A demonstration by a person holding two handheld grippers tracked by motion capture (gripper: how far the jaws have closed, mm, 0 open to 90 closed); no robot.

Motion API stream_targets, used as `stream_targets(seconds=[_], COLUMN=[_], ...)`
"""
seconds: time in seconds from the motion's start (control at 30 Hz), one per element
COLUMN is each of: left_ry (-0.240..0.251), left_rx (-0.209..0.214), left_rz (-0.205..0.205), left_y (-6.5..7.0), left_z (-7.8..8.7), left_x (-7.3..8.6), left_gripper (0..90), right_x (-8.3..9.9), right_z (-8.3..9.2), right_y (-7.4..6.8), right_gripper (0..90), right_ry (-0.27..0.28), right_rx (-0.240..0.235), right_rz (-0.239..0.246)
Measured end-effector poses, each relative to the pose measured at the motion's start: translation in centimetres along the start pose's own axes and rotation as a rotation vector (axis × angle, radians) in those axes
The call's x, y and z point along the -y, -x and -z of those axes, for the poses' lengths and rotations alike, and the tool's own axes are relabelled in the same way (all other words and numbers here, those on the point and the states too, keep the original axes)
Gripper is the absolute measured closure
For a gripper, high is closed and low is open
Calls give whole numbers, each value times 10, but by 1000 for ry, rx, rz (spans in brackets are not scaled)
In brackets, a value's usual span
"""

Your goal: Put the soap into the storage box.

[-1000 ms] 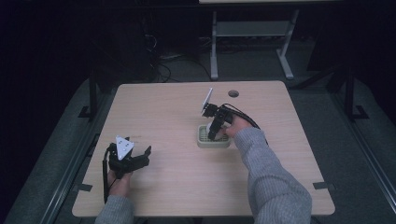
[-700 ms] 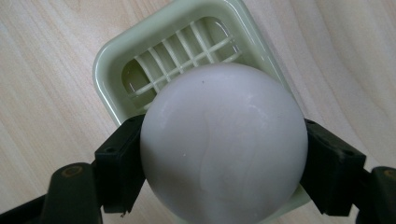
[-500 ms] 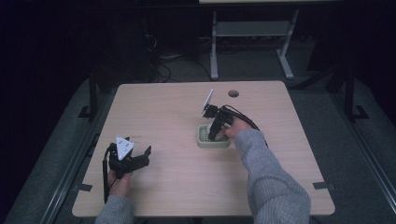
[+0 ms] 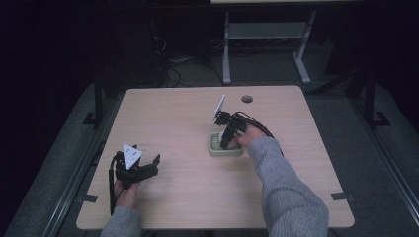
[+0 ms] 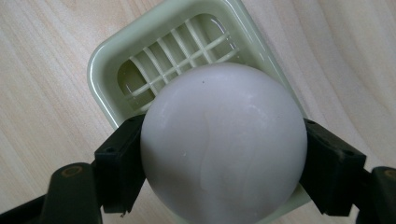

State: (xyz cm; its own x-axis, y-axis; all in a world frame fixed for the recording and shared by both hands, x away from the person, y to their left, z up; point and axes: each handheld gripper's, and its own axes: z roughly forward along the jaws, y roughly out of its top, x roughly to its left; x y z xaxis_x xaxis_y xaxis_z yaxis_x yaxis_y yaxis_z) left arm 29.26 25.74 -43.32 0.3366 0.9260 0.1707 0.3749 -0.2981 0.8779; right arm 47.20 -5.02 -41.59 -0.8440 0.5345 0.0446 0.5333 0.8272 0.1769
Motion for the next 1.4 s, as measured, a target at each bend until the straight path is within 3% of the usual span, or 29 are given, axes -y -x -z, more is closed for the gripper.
stream_targets(seconds=[0.6,1.4], left_ry=[1,1], left_rx=[1,-1], left_rz=[-7,-8], left_y=[1,2], left_z=[0,1], left_x=[0,0], left_gripper=[148,148], right_x=[10,45], right_z=[22,48], right_y=[0,0], right_gripper=[230,221], right_ry=[54,126], right_rx=[-7,-8], right_rz=[-23,-54])
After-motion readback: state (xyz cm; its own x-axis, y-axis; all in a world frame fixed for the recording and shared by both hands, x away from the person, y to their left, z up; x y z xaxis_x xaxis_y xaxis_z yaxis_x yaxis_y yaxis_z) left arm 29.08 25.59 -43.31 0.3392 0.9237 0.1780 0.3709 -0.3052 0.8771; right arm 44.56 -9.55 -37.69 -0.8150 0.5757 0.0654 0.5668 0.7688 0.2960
